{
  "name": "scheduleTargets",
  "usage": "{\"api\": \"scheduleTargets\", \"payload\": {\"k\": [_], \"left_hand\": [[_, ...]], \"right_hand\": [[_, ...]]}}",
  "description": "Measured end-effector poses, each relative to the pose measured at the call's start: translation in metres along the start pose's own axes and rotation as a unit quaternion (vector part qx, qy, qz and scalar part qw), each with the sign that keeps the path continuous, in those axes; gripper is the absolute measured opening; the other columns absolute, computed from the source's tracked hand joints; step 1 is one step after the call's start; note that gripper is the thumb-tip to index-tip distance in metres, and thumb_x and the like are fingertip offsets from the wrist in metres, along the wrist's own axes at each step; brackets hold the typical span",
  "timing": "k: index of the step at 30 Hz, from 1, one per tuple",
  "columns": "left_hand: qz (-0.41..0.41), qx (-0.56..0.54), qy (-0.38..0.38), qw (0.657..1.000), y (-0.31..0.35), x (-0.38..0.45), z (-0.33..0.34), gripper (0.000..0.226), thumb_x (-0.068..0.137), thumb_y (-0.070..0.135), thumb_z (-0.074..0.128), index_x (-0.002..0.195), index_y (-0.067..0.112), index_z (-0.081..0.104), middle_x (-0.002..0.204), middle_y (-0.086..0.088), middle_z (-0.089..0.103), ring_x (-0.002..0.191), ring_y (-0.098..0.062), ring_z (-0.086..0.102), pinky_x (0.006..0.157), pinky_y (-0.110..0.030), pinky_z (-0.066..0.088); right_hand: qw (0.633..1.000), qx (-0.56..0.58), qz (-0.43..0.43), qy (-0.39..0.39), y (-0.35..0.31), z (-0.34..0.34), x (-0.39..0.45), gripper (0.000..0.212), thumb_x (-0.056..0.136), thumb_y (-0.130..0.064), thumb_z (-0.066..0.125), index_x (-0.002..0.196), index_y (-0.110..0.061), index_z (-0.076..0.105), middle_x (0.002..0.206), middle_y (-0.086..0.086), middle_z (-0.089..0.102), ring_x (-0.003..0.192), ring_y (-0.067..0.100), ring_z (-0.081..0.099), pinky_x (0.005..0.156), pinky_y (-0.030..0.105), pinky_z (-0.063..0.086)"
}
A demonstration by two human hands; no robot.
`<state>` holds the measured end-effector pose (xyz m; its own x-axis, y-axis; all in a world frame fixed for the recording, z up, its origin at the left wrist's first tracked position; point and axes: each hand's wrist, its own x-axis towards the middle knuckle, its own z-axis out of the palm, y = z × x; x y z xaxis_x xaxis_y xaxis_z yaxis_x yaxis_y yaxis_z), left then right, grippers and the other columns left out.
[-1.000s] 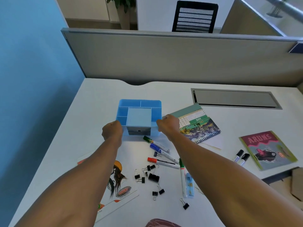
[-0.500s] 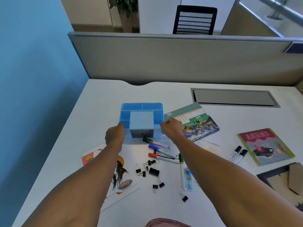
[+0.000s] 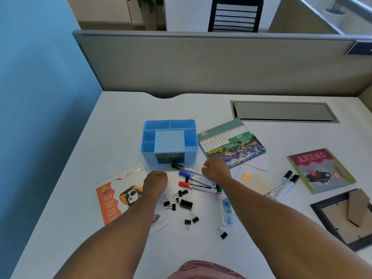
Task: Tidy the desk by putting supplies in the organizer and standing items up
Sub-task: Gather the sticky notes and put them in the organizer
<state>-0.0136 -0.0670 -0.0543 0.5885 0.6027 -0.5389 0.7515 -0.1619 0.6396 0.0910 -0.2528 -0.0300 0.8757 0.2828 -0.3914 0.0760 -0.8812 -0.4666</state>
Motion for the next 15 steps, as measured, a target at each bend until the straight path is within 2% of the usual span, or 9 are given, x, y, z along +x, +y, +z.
{"api": "scheduleTargets", "payload": {"k": [2, 4, 8, 12, 15], "left_hand": [[0.02, 0.031, -0.019, 0.999, 0.003, -0.003, 0.008, 0.026, 0.089, 0.024, 0.047, 0.085, 0.012, 0.069, 0.084, -0.008, 0.071, 0.085, -0.028, 0.066, 0.08, -0.036, 0.053], [0.038, 0.063, -0.035, 0.997, 0.006, -0.004, 0.013, 0.02, 0.088, 0.028, 0.05, 0.09, 0.02, 0.069, 0.087, 0.0, 0.07, 0.085, -0.021, 0.065, 0.081, -0.035, 0.054], [0.081, 0.086, -0.07, 0.99, 0.005, -0.001, 0.015, 0.015, 0.085, 0.036, 0.065, 0.097, 0.027, 0.067, 0.095, 0.011, 0.068, 0.089, -0.01, 0.062, 0.071, -0.026, 0.043], [0.106, 0.109, -0.107, 0.983, 0.001, 0.008, 0.013, 0.022, 0.086, 0.042, 0.07, 0.1, 0.024, 0.068, 0.098, 0.011, 0.067, 0.094, -0.011, 0.062, 0.08, -0.027, 0.046], [0.131, 0.114, -0.092, 0.98, -0.003, 0.011, 0.009, 0.019, 0.087, 0.041, 0.069, 0.097, 0.025, 0.068, 0.098, 0.009, 0.069, 0.094, -0.011, 0.063, 0.085, -0.029, 0.049]], "right_hand": [[0.999, -0.014, -0.029, -0.008, 0.0, 0.002, 0.0, 0.031, 0.09, -0.021, 0.058, 0.117, -0.009, 0.068, 0.12, 0.006, 0.065, 0.107, 0.022, 0.061, 0.087, 0.031, 0.051], [0.998, -0.02, -0.053, -0.012, 0.001, 0.005, 0.0, 0.03, 0.091, -0.026, 0.059, 0.116, -0.013, 0.068, 0.12, 0.005, 0.065, 0.106, 0.02, 0.06, 0.089, 0.032, 0.052], [0.994, -0.014, -0.106, -0.029, -0.005, 0.006, -0.007, 0.021, 0.091, -0.023, 0.063, 0.105, -0.012, 0.073, 0.103, 0.004, 0.069, 0.091, 0.018, 0.061, 0.079, 0.03, 0.053], [0.989, -0.042, -0.139, -0.036, -0.007, 0.008, -0.01, 0.021, 0.093, -0.023, 0.06, 0.104, -0.012, 0.074, 0.1, 0.004, 0.068, 0.092, 0.019, 0.061, 0.079, 0.032, 0.054], [0.993, -0.03, -0.116, -0.006, 0.0, 0.007, -0.007, 0.021, 0.092, -0.024, 0.057, 0.101, -0.015, 0.074, 0.099, 0.001, 0.068, 0.089, 0.017, 0.061, 0.079, 0.033, 0.056]]}}
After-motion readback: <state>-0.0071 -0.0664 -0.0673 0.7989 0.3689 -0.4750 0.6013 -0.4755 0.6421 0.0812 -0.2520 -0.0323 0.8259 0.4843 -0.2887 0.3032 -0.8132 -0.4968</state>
